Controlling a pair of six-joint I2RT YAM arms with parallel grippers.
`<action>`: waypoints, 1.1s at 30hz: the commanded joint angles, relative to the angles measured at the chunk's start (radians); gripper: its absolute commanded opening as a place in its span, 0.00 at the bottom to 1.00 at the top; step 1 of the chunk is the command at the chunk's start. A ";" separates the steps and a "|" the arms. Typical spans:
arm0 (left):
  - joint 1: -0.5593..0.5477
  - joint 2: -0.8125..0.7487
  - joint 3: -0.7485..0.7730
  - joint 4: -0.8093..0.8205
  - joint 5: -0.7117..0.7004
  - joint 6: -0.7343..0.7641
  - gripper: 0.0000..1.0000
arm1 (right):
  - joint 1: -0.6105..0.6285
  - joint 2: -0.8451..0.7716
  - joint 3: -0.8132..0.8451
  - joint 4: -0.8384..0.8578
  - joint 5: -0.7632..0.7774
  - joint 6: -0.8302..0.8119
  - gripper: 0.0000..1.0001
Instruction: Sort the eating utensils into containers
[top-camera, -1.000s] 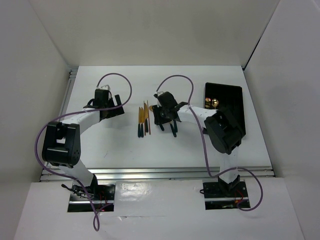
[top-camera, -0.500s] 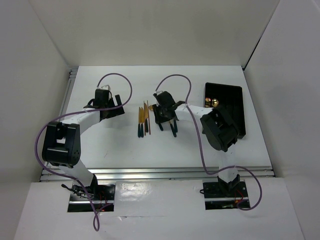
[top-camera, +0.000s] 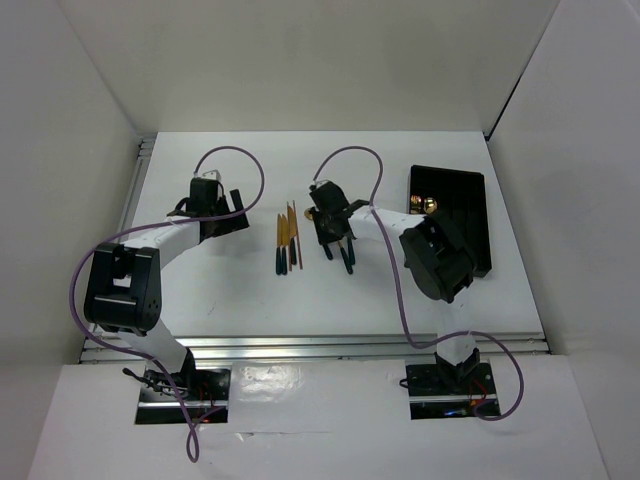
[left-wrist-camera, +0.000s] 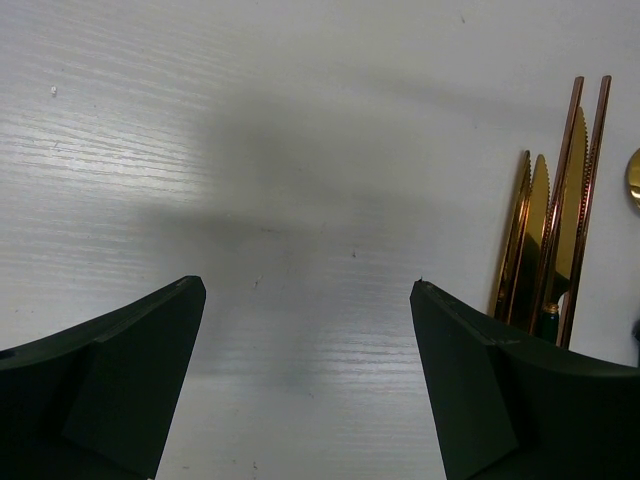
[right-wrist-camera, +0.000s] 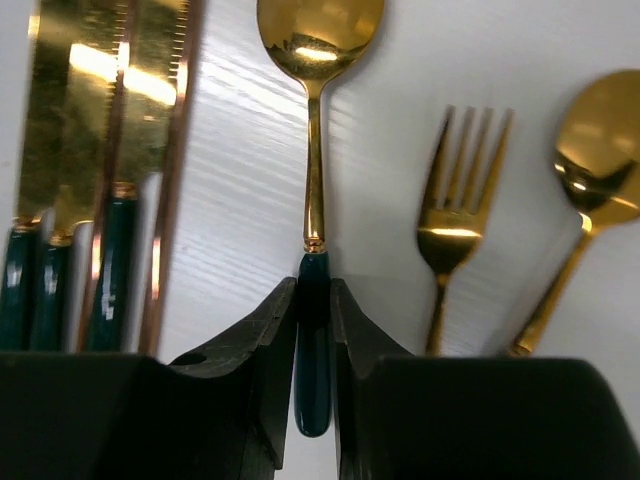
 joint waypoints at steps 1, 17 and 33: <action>0.005 0.008 0.037 0.003 -0.018 0.010 0.99 | -0.017 -0.064 0.037 -0.099 0.141 -0.010 0.14; 0.005 -0.021 0.020 0.012 0.003 0.000 0.99 | -0.509 -0.570 -0.256 -0.062 0.155 -0.064 0.15; 0.005 -0.031 0.011 0.021 0.012 0.000 0.99 | -0.618 -0.466 -0.334 -0.062 0.129 -0.171 0.18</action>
